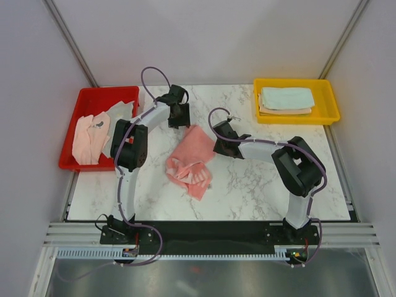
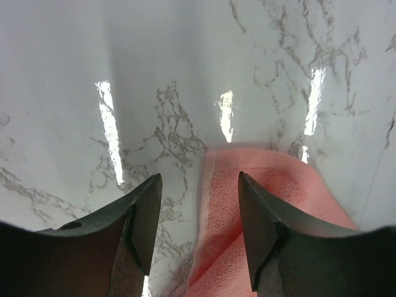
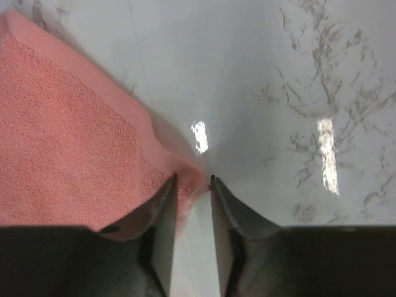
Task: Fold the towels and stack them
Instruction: Move the towel to the center of the board, then flatten out the crumpled towel
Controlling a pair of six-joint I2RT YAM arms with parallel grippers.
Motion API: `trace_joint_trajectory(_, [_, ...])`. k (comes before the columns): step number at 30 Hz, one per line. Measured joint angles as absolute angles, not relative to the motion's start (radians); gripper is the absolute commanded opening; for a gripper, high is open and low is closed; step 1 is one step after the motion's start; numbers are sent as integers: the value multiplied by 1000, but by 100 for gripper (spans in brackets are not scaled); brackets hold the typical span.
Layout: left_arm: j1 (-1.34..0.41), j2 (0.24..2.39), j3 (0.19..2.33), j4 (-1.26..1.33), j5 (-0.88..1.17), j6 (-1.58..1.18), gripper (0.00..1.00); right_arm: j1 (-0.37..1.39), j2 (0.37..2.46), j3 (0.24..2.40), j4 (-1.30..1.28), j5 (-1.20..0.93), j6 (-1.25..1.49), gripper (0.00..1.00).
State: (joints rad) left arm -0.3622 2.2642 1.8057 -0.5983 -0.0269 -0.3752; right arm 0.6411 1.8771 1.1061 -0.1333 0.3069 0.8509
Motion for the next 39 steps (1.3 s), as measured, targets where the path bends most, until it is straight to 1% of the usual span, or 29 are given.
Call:
trace_joint_trajectory(1, [-362, 2268, 1820, -601, -21, -372, 59, 642, 1881, 1105, -128, 314, 858, 25])
trace_joint_trajectory(2, [-362, 2273, 1832, -600, -21, -369, 59, 642, 1883, 1105, -125, 317, 861, 16])
trace_joint_trajectory(4, [-362, 2285, 1849, -596, -18, -364, 58, 642, 1887, 1103, -119, 324, 860, 6])
trace_joint_trajectory(5, [-362, 2293, 1854, -596, -17, -364, 56, 642, 1889, 1103, -114, 329, 860, 0])
trace_joint_trajectory(10, [-360, 2307, 1867, -594, 5, -356, 46, 639, 1892, 1089, -72, 338, 832, 0])
trace_joint_trajectory(11, [-359, 2308, 1867, -593, 6, -355, 38, 638, 1892, 1087, -63, 338, 822, 0])
trace_joint_trajectory(14, [-355, 2308, 1863, -588, 18, -353, 23, 627, 1892, 1082, -44, 329, 789, 0])
trace_joint_trajectory(15, [-352, 2308, 1859, -583, 30, -352, 12, 621, 1892, 1079, -35, 321, 776, 0])
trace_joint_trajectory(16, [-350, 2308, 1857, -579, 41, -353, 8, 615, 1892, 1077, -27, 313, 765, 0])
trace_joint_trajectory(17, [-348, 2309, 1854, -574, 57, -351, 2, 610, 1892, 1075, -20, 307, 754, 0])
trace_joint_trajectory(23, [-348, 2293, 1817, -532, 138, -350, 2, 556, 1885, 1055, 25, 217, 676, 0])
trace_joint_trajectory(28, [-356, 2211, 1711, -554, 202, -356, 2, 485, 1824, 1030, 11, 146, 570, 0])
trace_joint_trajectory(33, [-366, 2018, 1600, -580, 246, -374, 2, 470, 1664, 1017, -36, 113, 475, 0])
trace_joint_trajectory(39, [-367, 1677, 1497, -571, 299, -400, 2, 480, 1377, 978, -95, 79, 379, 0])
